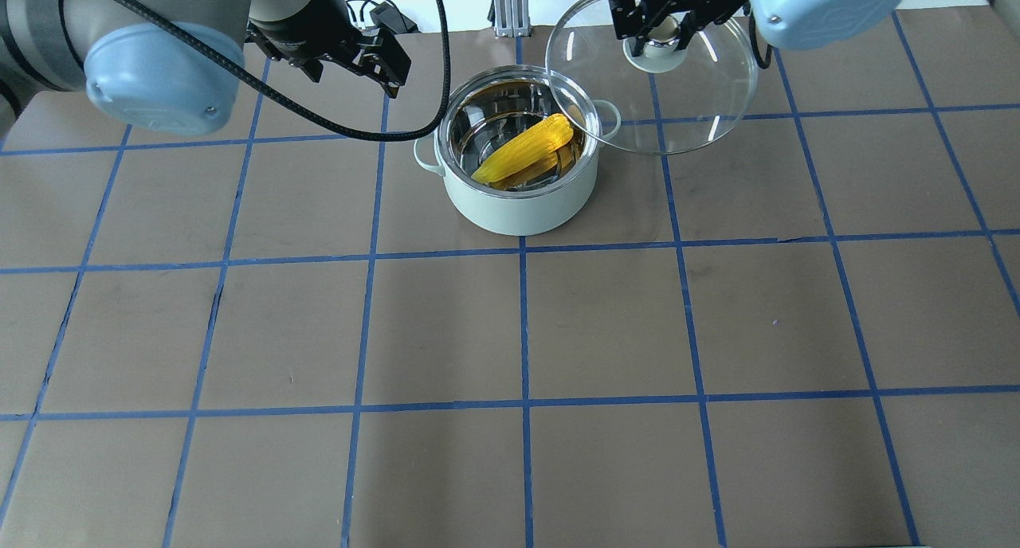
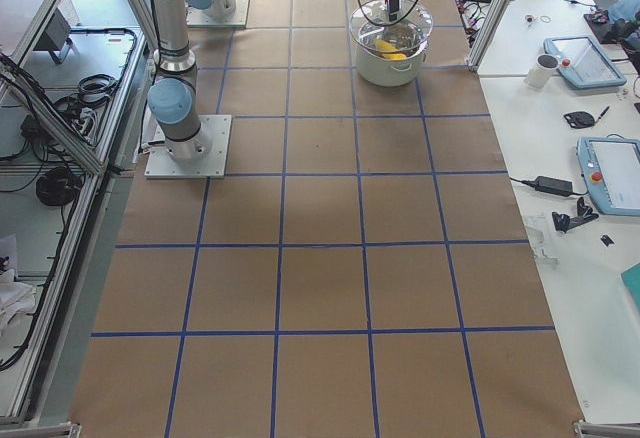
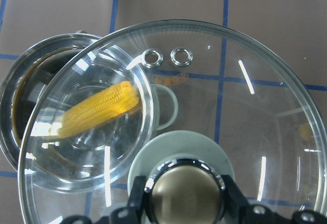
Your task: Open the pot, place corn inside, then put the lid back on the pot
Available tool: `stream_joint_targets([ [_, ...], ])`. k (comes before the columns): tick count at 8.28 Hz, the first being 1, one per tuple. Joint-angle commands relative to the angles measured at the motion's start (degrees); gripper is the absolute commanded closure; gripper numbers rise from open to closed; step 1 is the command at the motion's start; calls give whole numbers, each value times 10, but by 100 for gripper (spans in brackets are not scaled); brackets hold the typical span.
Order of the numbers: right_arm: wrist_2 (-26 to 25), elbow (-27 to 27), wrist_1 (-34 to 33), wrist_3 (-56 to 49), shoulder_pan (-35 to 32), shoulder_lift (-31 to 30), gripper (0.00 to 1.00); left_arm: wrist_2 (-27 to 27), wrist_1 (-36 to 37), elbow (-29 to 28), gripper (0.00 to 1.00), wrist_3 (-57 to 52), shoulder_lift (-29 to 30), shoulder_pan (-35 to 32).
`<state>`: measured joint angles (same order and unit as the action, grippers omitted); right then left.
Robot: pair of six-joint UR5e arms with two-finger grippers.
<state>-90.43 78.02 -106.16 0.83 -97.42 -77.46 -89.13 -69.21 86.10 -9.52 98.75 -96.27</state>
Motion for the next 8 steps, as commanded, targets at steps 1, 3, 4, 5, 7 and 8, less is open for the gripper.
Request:
stream_joint_targets([
  [1,2,-24,-33,59,-41,49,64,-34,-57,9,0,109,-29,0],
  [3,3,-30,-74,107,-68,88,64,-44,-98,30,0,115,-41,0],
  [4,3,-45,-74,129,-73,111,64,-43,-98,41,0,114,-47,0],
  [5,3,-68,-74,139,-84,133,64,-41,-97,51,0,115,-46,0],
  [7,3,-97,-82,203,-100,168,64,-41,-94,63,0,115,-50,0],
  [8,3,-101,-84,205,-101,174,64,-41,-97,63,0,115,-50,-1],
])
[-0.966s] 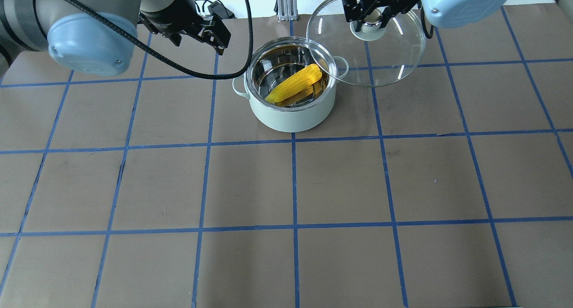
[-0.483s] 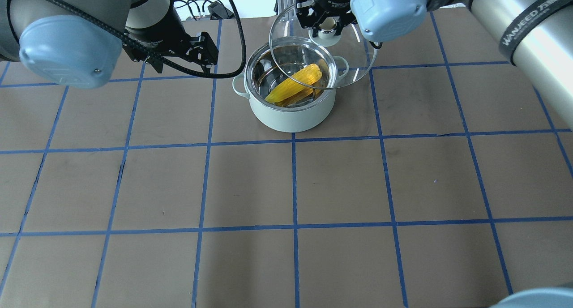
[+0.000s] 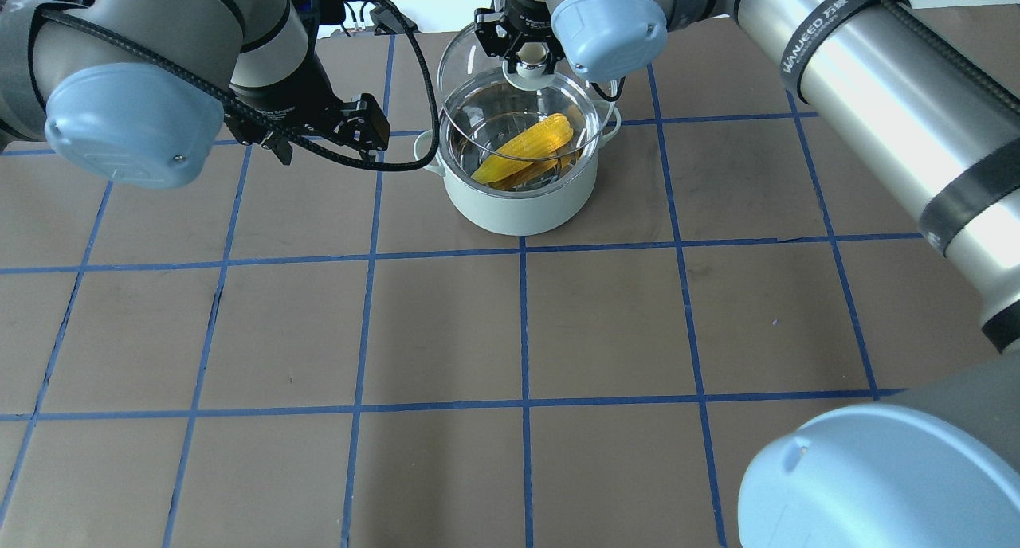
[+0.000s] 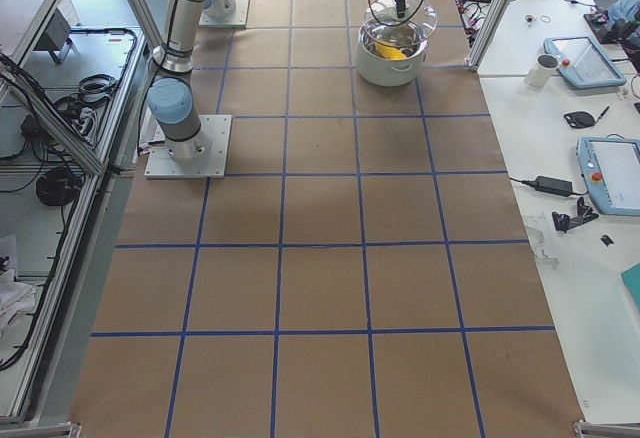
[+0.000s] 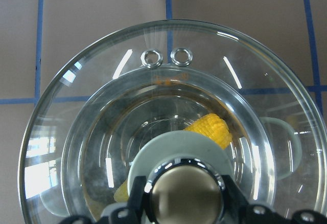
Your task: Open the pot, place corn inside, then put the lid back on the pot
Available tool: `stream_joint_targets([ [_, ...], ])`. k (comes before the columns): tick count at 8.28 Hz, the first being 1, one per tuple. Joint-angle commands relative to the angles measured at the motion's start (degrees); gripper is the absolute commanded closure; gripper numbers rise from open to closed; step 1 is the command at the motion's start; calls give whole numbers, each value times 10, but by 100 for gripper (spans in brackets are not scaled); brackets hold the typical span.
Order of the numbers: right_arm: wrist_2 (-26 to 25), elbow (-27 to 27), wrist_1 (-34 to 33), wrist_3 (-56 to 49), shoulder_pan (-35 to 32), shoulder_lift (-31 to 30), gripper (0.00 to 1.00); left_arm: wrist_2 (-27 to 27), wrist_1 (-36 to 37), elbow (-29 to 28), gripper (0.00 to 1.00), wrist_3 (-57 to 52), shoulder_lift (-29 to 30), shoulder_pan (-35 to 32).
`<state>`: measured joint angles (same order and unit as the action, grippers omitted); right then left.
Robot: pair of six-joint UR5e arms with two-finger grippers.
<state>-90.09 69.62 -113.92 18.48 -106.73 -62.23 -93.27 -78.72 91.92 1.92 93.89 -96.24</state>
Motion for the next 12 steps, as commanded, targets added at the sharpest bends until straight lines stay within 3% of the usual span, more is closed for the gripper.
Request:
stream_joint_targets([
  [1,0,-17,-8,38,-8,30,64,0,1,4,0,1,0,-1],
  [12,-9,-2,-5,53,-23,49,64,6,2,4,0,1,6,-1],
])
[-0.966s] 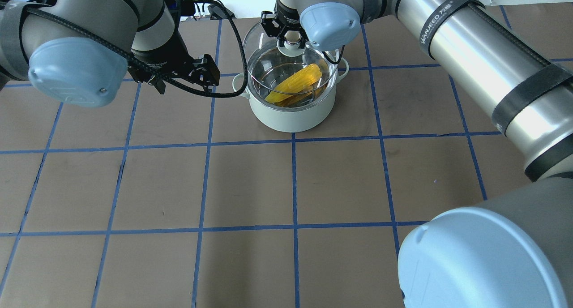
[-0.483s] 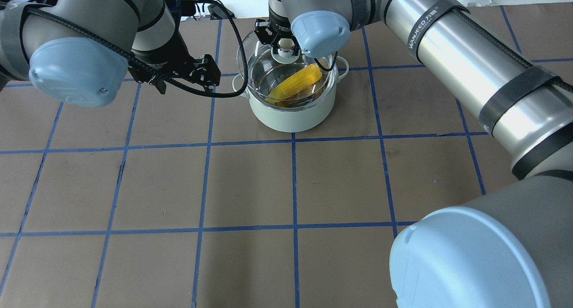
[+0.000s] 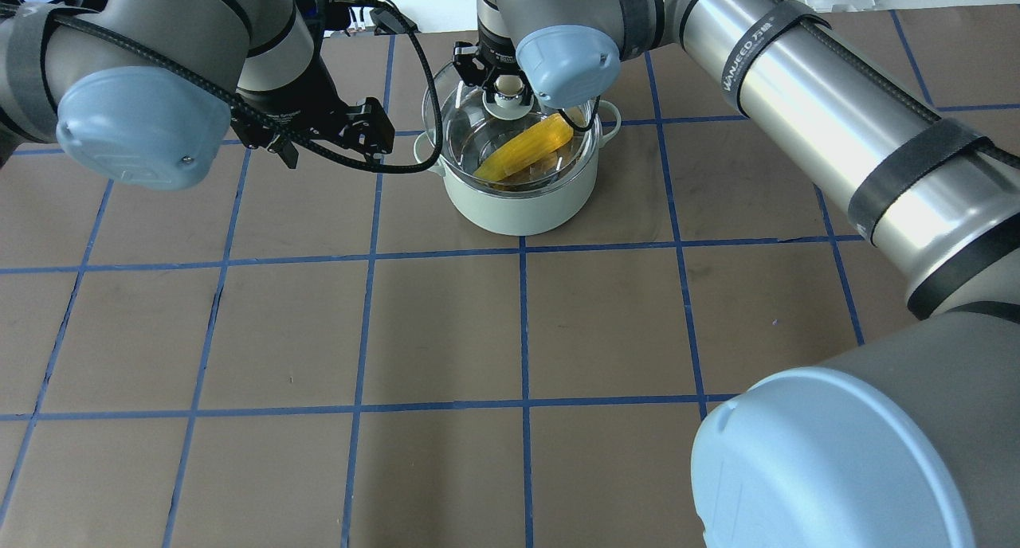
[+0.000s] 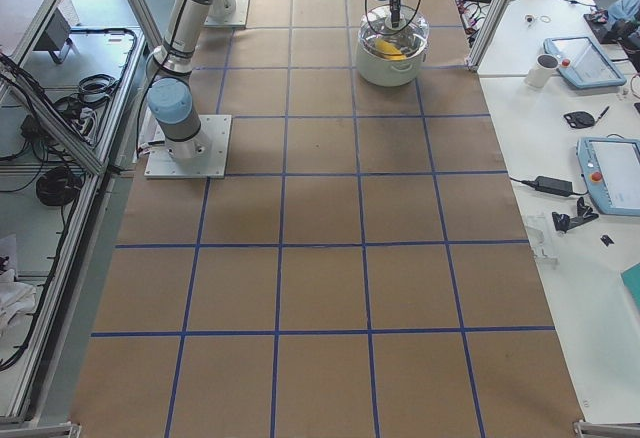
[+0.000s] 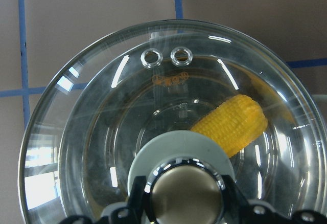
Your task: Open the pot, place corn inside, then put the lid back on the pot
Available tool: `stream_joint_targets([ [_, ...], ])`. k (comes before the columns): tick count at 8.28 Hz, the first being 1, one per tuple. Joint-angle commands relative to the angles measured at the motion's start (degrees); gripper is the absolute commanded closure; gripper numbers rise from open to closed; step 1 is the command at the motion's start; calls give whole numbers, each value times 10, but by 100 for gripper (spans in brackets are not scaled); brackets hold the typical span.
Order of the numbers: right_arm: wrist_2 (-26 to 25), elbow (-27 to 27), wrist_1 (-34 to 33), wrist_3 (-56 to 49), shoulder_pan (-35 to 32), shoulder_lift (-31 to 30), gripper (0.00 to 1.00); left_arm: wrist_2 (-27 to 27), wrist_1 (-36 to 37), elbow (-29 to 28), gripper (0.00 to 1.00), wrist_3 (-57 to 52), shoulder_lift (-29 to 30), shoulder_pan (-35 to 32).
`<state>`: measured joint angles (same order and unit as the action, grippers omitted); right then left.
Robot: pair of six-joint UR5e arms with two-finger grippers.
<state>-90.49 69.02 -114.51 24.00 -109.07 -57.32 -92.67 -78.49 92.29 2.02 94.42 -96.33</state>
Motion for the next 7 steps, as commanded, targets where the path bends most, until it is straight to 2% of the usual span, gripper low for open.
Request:
stream_joint_targets([
  [1,-6,6,1,-1,0,1,64,-1,0,0,0,1,1,0],
  [7,-24,13,-2,-8,0,1,64,-1,1,0,0,1,5,0],
])
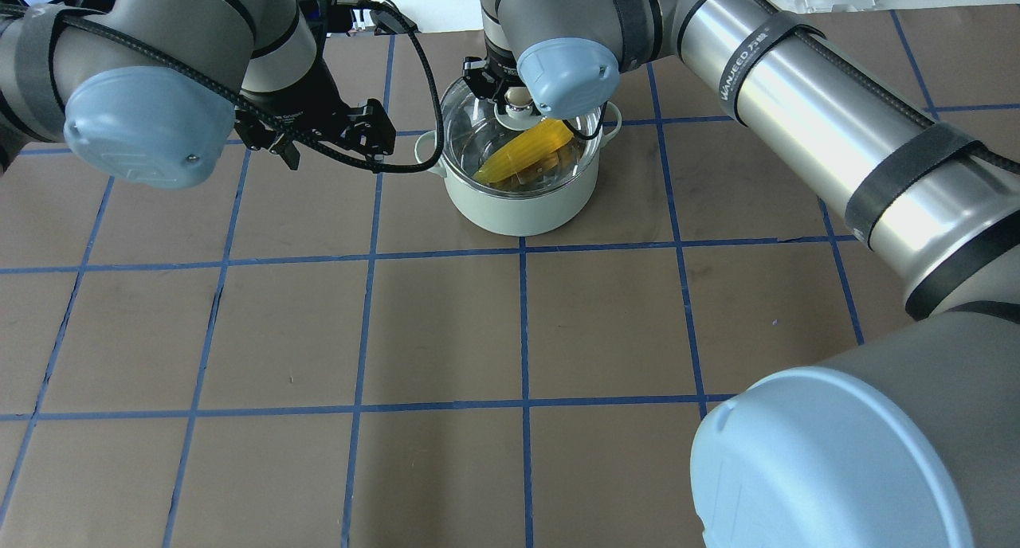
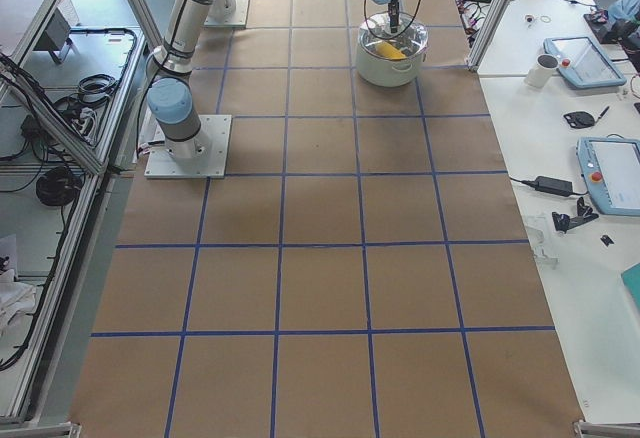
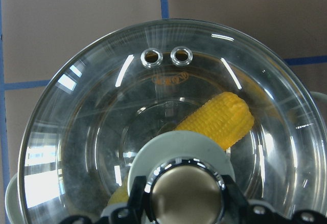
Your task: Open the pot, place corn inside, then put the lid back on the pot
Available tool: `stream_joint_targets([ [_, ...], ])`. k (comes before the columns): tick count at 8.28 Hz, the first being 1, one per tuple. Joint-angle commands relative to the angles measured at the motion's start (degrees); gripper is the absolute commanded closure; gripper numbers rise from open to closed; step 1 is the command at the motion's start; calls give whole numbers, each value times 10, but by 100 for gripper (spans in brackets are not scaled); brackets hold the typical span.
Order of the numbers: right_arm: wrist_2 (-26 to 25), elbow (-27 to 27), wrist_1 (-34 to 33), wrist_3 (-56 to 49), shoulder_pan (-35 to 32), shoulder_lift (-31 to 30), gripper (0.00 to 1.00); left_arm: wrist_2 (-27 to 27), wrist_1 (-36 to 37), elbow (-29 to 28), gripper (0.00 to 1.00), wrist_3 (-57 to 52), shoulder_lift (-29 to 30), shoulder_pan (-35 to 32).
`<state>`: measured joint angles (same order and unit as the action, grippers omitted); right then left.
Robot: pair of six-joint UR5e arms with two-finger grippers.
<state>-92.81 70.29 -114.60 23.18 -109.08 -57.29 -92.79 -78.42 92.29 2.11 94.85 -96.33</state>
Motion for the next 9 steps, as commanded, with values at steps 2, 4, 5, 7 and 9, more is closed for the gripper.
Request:
stream_joint_targets([
  [2,-1,1,-1,0,0,2,64,-1,0,0,0,1,2,0],
  [4,-1,2,-2,-2,0,4,64,-1,0,0,0,0,3,0],
  [5,2,4,-12,-2,0,6,64,-1,0,0,0,0,3,0],
  [7,2,8,-15,-2,0,5,64,-2,0,0,0,0,3,0],
  [9,2,9,-15,7,0,5,60,1,-2,0,0,0,-2,0],
])
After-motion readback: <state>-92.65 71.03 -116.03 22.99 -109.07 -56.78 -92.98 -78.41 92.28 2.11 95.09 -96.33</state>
